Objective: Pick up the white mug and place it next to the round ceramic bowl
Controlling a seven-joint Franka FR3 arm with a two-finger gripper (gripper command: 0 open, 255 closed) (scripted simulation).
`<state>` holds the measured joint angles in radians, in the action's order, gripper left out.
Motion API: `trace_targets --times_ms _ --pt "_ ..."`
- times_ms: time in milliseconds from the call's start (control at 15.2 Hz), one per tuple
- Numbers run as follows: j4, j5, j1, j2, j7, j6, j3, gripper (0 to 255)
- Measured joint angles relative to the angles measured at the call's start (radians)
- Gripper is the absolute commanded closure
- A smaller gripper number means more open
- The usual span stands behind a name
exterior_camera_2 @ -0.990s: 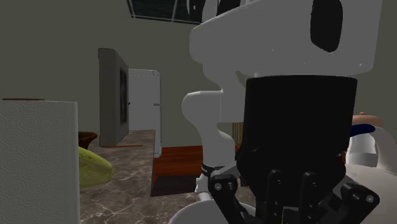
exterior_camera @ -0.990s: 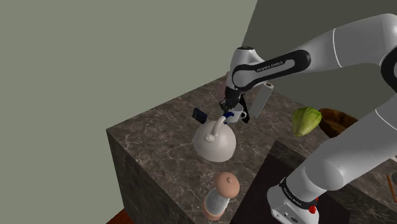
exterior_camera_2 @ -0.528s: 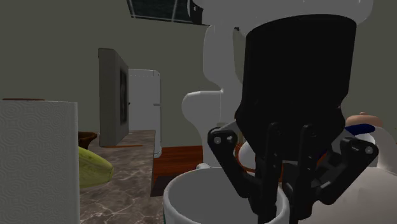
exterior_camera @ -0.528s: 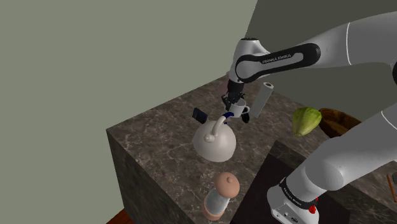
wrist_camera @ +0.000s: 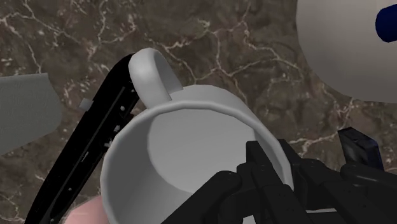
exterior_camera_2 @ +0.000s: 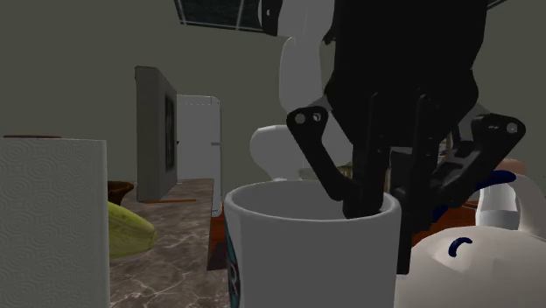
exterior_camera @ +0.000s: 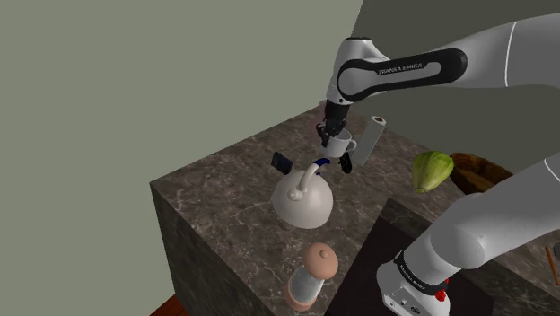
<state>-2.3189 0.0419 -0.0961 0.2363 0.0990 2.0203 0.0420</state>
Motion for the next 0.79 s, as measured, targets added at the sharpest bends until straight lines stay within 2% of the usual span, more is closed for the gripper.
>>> trace_targets --times_ms 792 --pt "0.120 -0.004 0.000 0.043 -0.010 -0.163 -0.002 255"
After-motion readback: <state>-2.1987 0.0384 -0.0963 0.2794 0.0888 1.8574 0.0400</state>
